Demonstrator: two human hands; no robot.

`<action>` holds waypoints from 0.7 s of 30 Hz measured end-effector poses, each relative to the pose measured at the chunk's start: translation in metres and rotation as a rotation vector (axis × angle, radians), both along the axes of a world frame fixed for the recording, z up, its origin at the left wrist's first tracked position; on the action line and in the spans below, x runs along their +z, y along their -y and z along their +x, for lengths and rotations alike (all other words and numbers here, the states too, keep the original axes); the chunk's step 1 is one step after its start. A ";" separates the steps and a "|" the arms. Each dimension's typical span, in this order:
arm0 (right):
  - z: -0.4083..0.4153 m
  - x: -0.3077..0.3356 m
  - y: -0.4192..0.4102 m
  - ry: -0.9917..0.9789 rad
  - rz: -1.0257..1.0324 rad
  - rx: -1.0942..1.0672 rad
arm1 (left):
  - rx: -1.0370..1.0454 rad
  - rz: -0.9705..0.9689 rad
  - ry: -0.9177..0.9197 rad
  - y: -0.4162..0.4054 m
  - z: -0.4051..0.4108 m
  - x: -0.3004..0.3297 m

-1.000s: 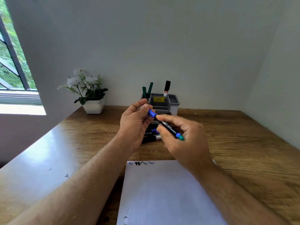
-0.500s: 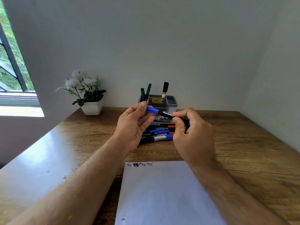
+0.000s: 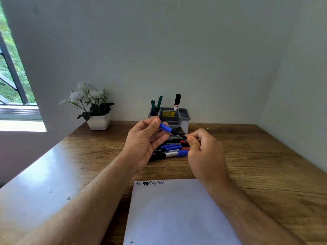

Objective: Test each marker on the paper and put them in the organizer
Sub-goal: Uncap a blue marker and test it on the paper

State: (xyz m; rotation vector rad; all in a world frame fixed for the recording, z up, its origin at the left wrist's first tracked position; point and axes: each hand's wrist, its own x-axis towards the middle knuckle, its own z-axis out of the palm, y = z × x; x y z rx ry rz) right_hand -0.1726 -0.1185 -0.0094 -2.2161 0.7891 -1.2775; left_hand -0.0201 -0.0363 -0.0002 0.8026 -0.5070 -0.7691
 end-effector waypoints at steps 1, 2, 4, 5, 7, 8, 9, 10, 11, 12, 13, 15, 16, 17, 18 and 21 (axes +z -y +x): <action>0.001 0.000 -0.001 -0.013 -0.005 0.015 | 0.001 0.003 0.019 0.000 0.001 0.000; 0.001 0.000 -0.001 -0.030 -0.012 0.030 | 0.006 0.003 0.042 0.000 0.002 0.001; 0.003 -0.001 -0.002 -0.074 -0.017 0.058 | 0.030 -0.004 0.099 0.000 0.002 0.003; 0.003 -0.002 -0.003 -0.104 -0.017 0.067 | 0.054 -0.006 0.140 0.000 0.002 0.005; 0.004 -0.003 -0.003 -0.180 -0.019 0.061 | 0.121 0.002 0.249 0.000 0.000 0.010; 0.005 -0.004 -0.003 -0.212 -0.015 0.038 | 0.154 0.004 0.302 -0.001 -0.001 0.013; 0.006 -0.004 -0.002 -0.233 -0.009 0.000 | 0.185 0.002 0.342 0.000 -0.002 0.017; 0.006 -0.004 -0.001 -0.246 -0.001 -0.043 | 0.217 -0.004 0.376 0.002 -0.002 0.023; 0.006 -0.004 -0.001 -0.260 0.008 -0.077 | 0.249 -0.012 0.412 0.005 -0.001 0.029; 0.006 -0.004 -0.001 -0.272 0.022 -0.093 | 0.278 -0.017 0.454 0.010 -0.001 0.036; 0.005 -0.004 -0.003 -0.277 0.042 -0.088 | 0.307 -0.018 0.505 0.016 0.000 0.043; 0.005 -0.003 -0.004 -0.285 0.084 -0.056 | 0.391 -0.002 0.625 0.030 0.001 0.058; 0.005 -0.004 -0.004 -0.302 0.100 -0.047 | 0.434 0.005 0.678 0.039 0.003 0.065; 0.005 -0.004 -0.004 -0.325 0.115 -0.042 | 0.470 0.005 0.713 0.047 0.005 0.073; 0.006 -0.004 -0.004 -0.347 0.127 -0.037 | 0.496 -0.002 0.728 0.056 0.008 0.080; 0.008 -0.005 -0.004 -0.377 0.148 -0.029 | 0.542 0.007 0.750 0.081 0.017 0.095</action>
